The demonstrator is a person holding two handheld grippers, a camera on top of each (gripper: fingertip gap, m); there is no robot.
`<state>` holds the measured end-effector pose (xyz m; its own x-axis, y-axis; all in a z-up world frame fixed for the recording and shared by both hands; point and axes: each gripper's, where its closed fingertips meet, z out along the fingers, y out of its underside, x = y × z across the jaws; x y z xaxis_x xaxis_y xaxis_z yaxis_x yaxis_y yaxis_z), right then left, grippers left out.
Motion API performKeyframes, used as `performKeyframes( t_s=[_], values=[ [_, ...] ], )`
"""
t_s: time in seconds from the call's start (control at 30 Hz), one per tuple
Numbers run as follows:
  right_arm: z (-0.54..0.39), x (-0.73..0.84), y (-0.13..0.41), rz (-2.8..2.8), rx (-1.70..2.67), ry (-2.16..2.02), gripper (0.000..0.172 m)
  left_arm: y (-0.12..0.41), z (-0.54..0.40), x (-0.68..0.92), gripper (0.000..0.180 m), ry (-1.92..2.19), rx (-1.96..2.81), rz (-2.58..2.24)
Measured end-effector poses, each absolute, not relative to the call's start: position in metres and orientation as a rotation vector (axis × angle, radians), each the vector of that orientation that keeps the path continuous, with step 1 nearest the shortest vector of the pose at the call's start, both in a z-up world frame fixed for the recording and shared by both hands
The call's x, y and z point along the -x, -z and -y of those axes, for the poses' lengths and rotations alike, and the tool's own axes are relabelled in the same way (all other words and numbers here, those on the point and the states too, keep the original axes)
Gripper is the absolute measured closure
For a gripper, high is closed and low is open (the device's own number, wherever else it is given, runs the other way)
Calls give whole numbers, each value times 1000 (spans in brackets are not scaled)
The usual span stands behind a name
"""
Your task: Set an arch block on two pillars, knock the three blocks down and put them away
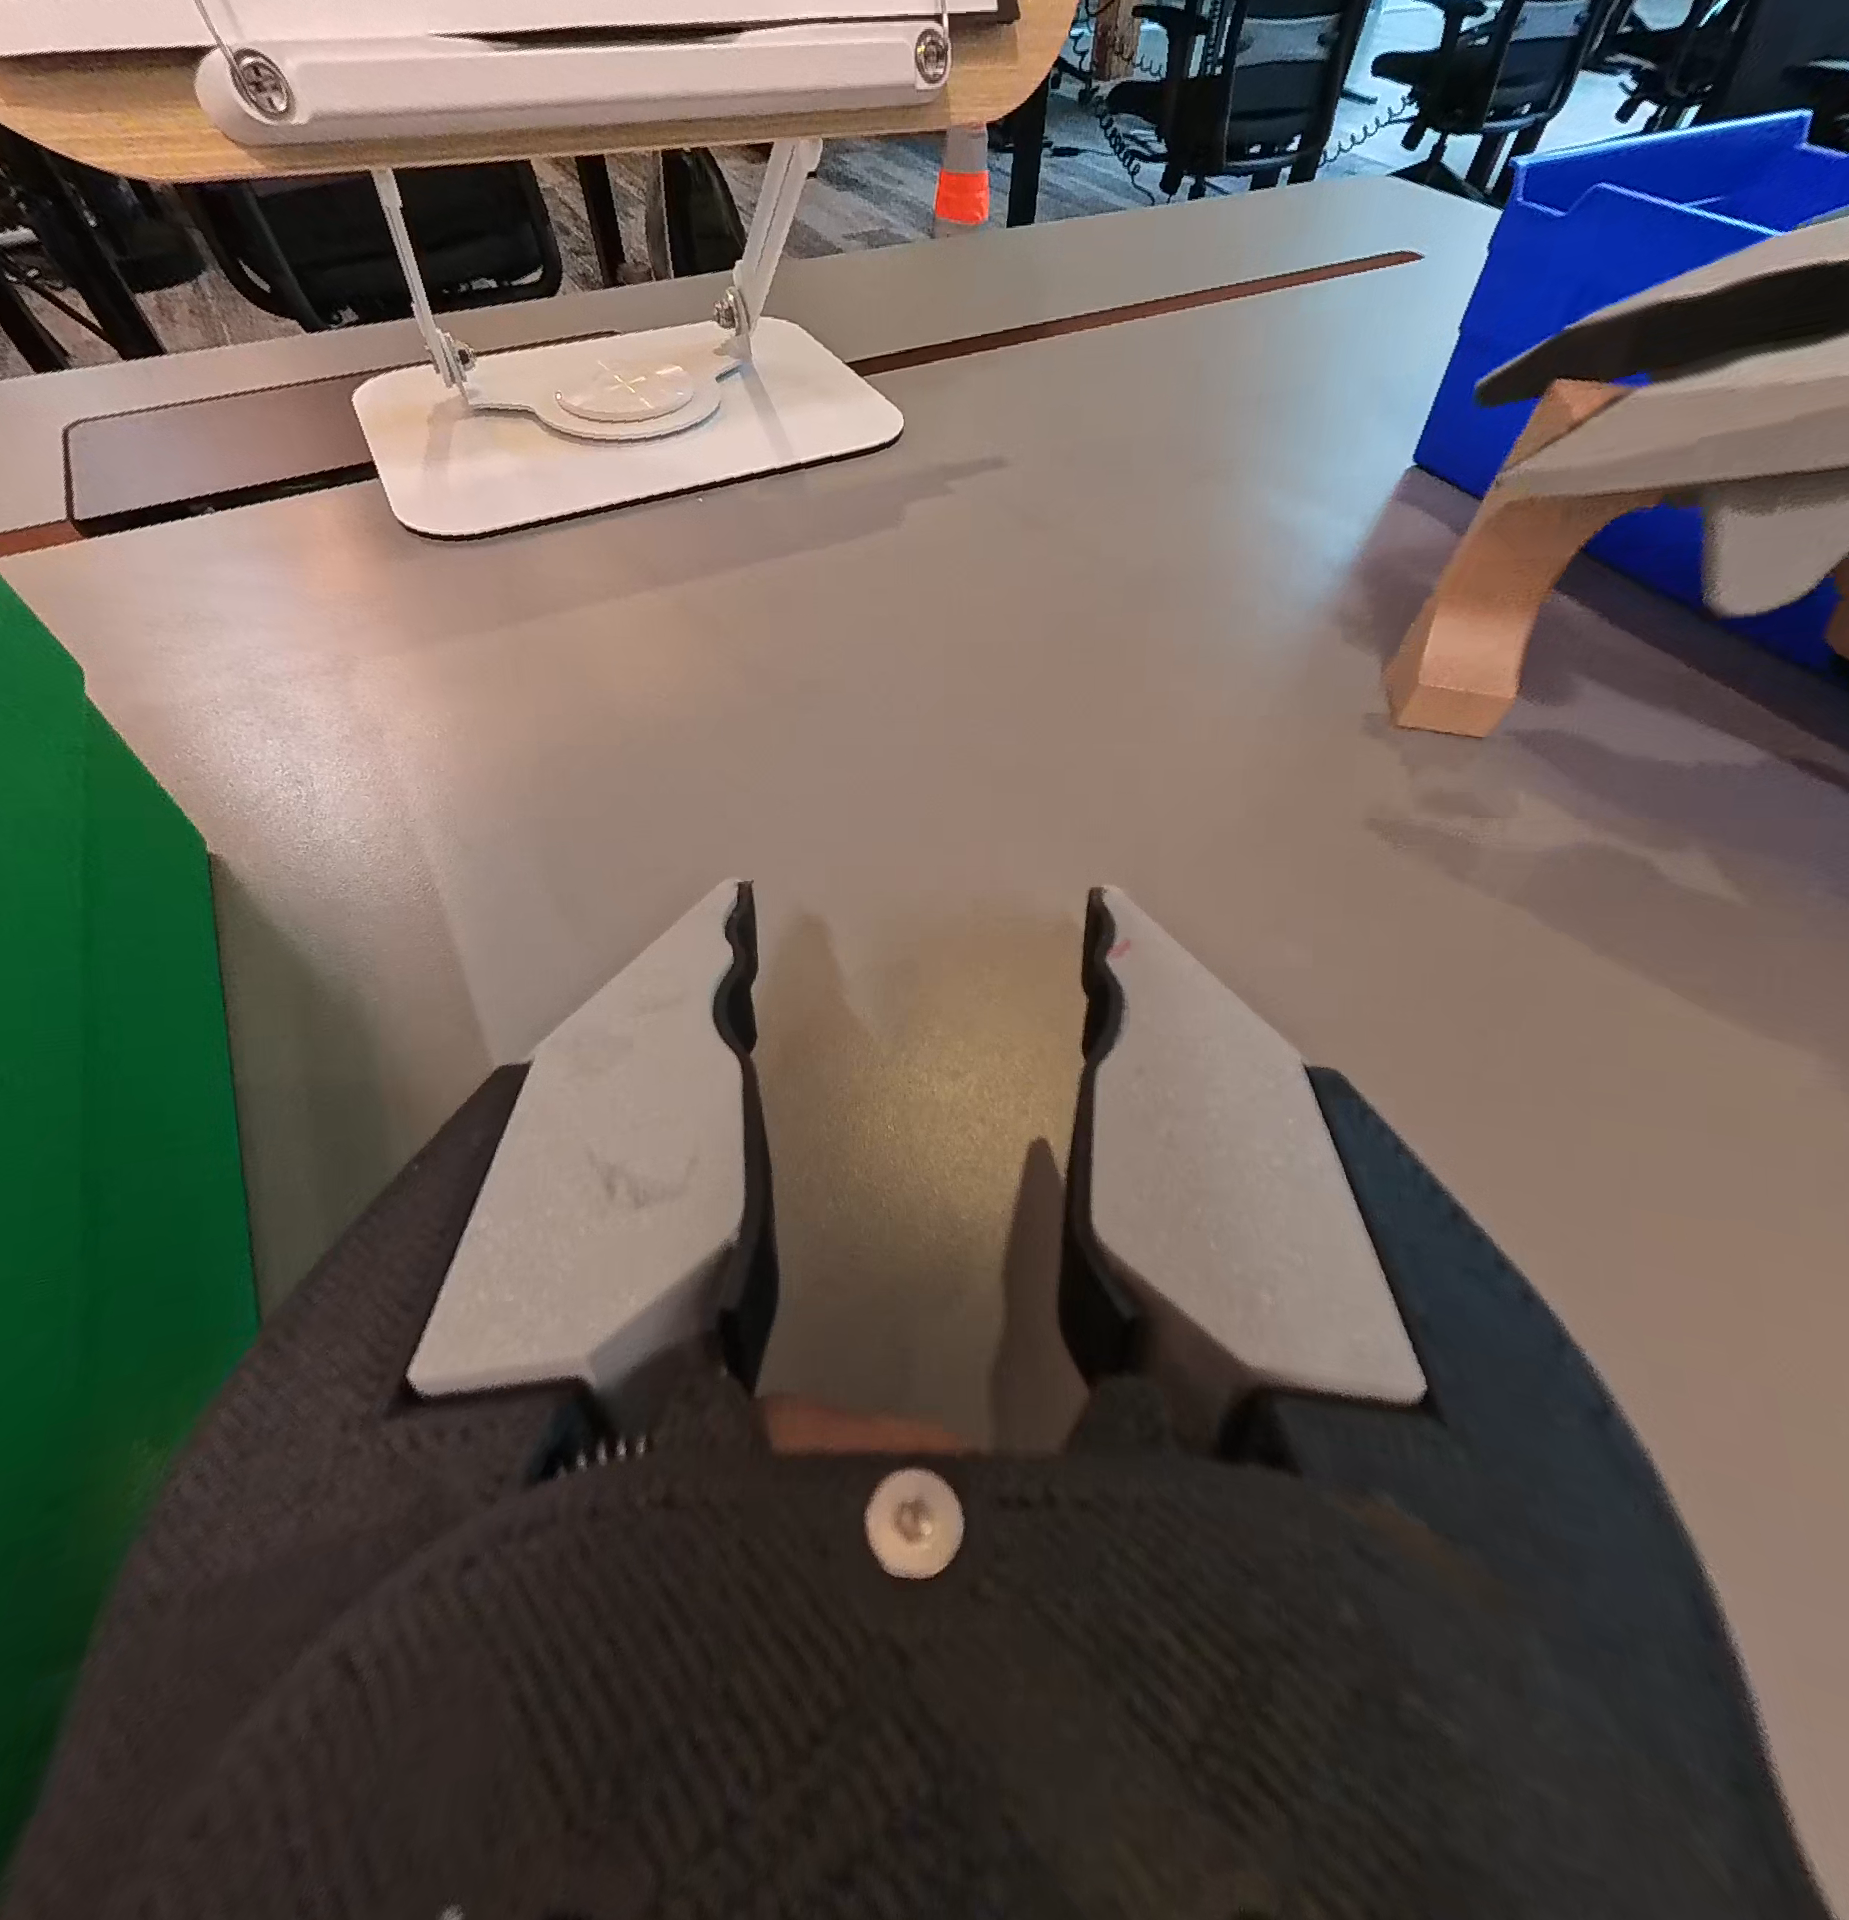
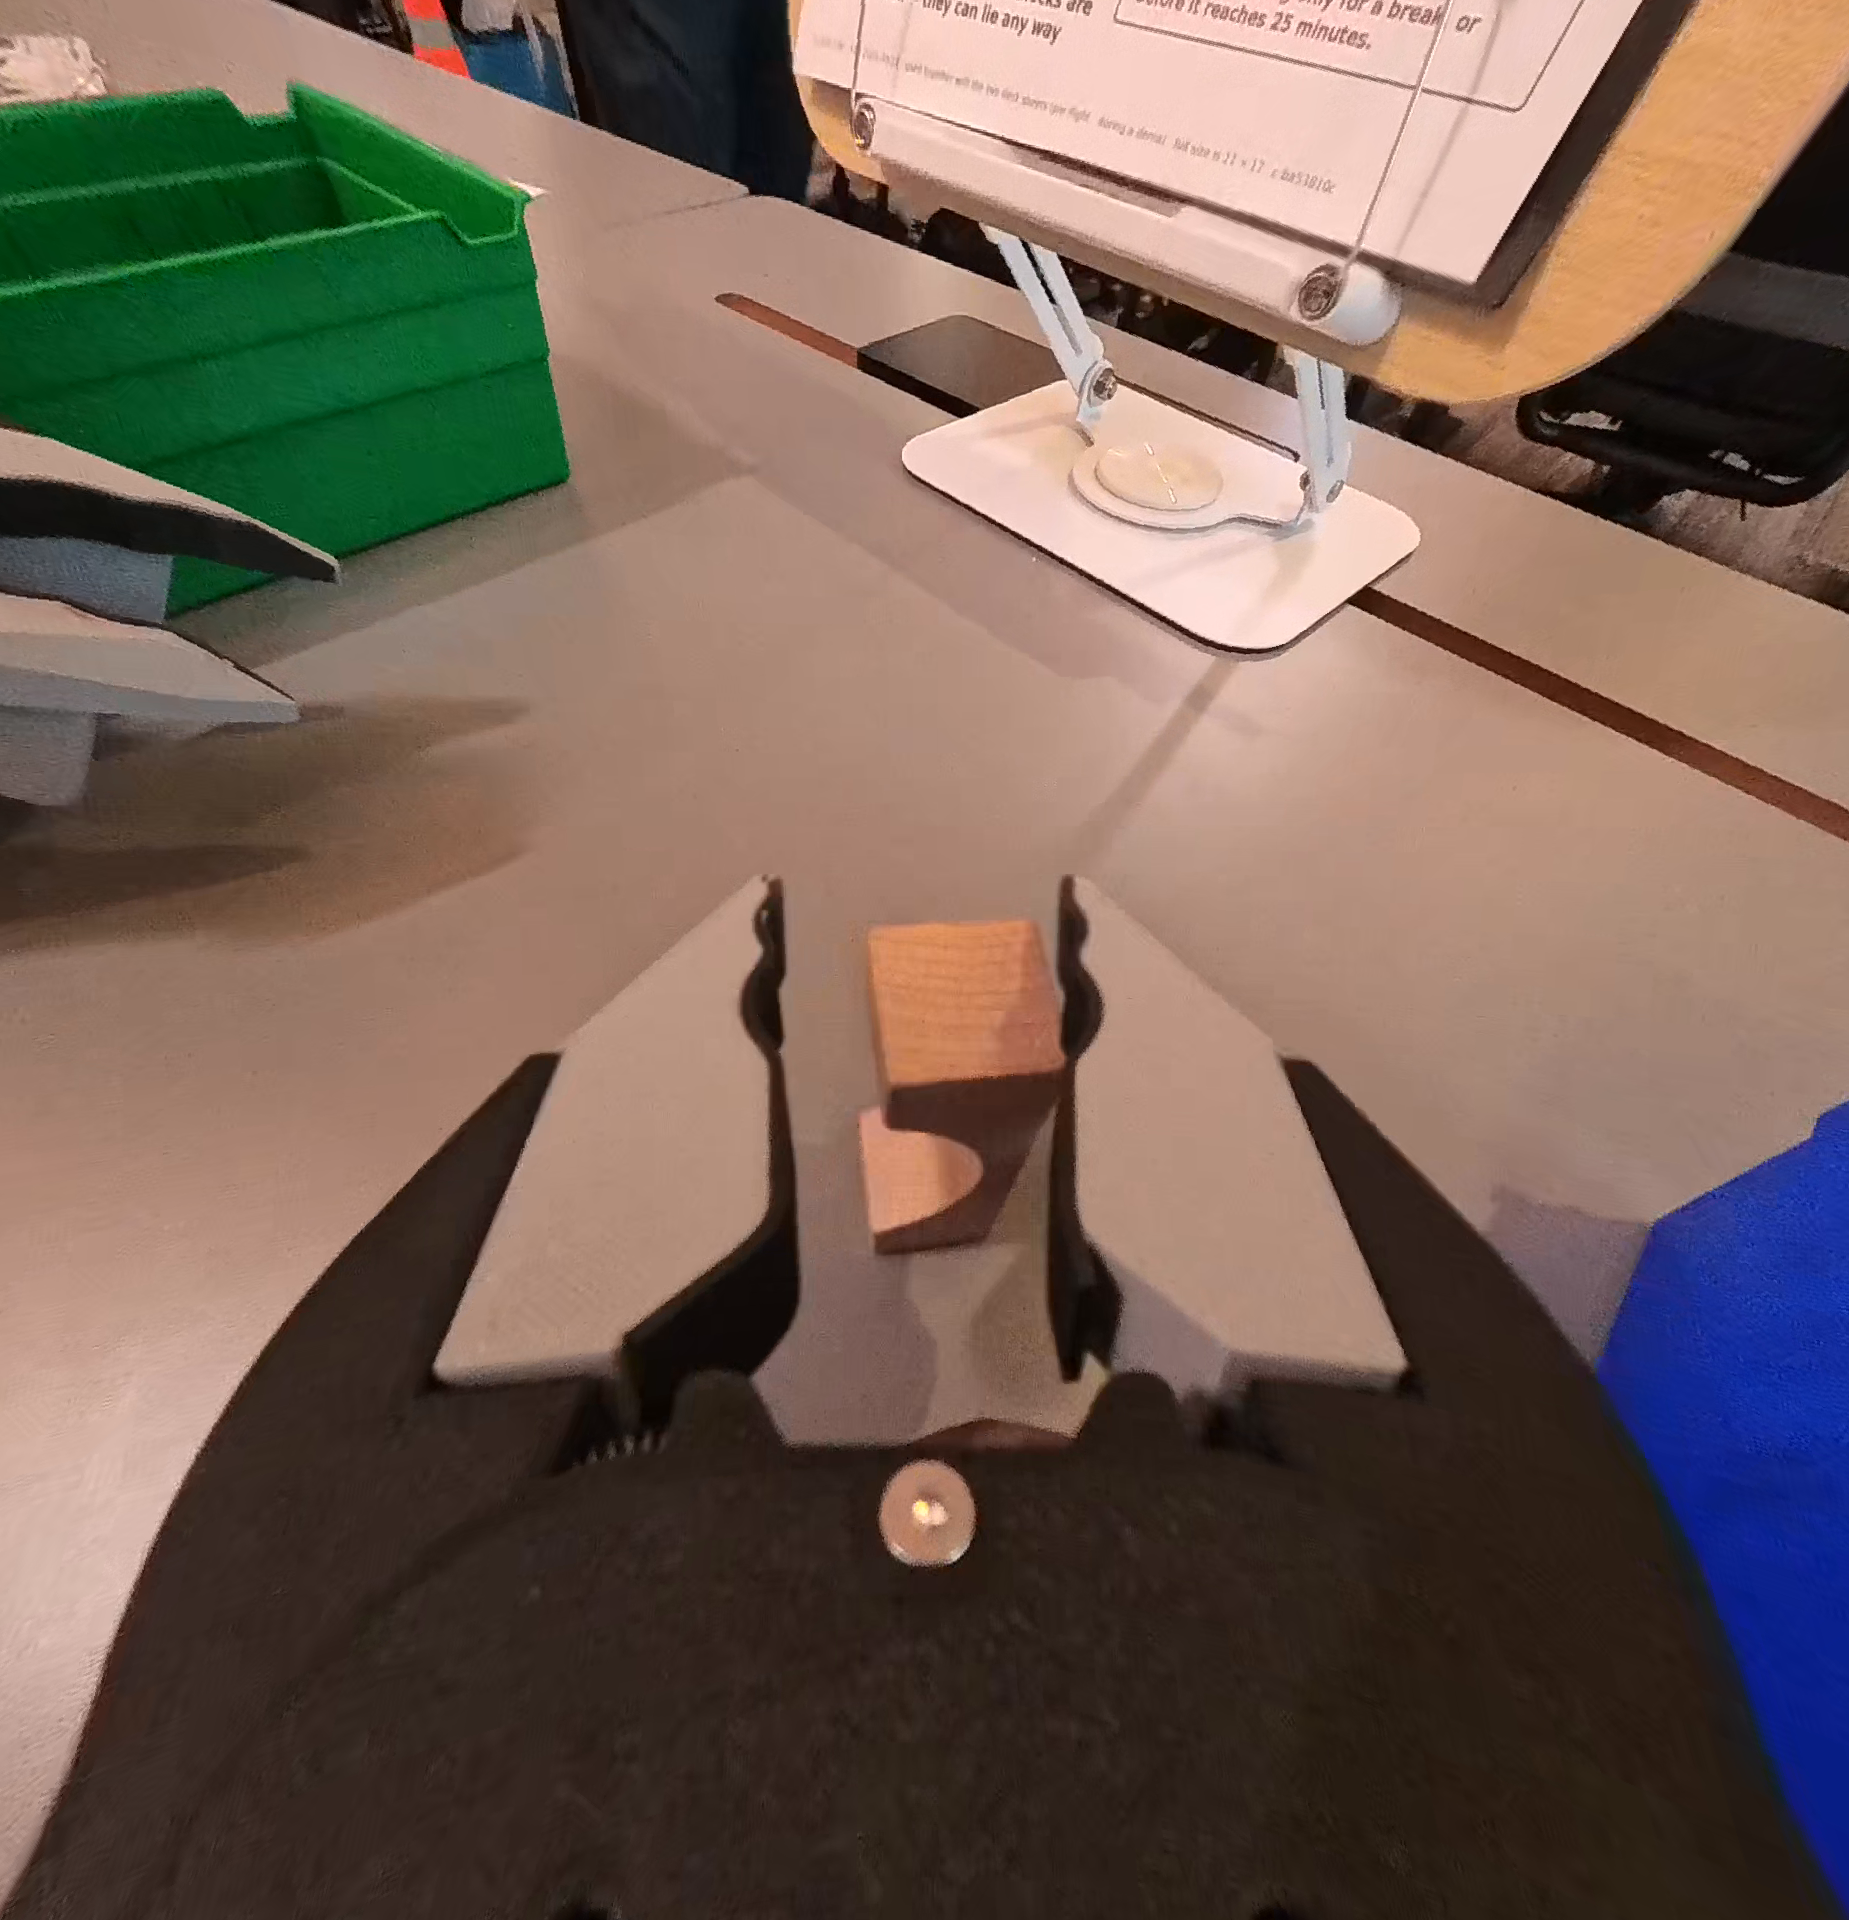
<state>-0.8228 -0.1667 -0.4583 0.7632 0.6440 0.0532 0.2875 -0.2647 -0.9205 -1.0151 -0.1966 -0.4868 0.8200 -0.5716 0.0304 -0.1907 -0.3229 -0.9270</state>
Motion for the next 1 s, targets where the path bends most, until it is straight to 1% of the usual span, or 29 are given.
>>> performKeyframes(
  t_s=[0.03,0.07,0.13,0.23,0.27,0.33,0.37,0.43,0.53,0.7,0.9,1.0],
  values=[
    [166,823,461,728,1860,-391,113,487,197,1015,119,429,1893,-574],
    [165,825,465,742,1870,-380,109,487,197,1015,119,431,1892,-574],
    [164,825,479,768,1915,-355,108,487,197,1015,119,434,1894,-575],
    [161,822,502,810,1987,-321,120,487,197,1014,119,434,1893,-578],
    [162,822,511,827,2019,-333,122,487,198,1014,119,435,1893,-579],
    [159,818,515,845,2036,-284,143,487,198,1014,119,436,1892,-579],
    [158,818,512,850,2010,-260,147,487,198,1014,119,436,1891,-580],
    [159,820,500,837,1957,-235,155,487,198,1014,119,438,1891,-582],
    [159,821,473,805,1825,-169,155,487,198,1013,119,438,1893,-585],
    [167,811,427,744,1605,101,155,487,198,1013,119,438,1896,-585],
    [235,807,349,651,1311,182,155,487,198,1014,119,444,1897,-581],
    [258,770,317,637,1316,392,154,488,198,1013,119,442,1899,-588]
  ],
)
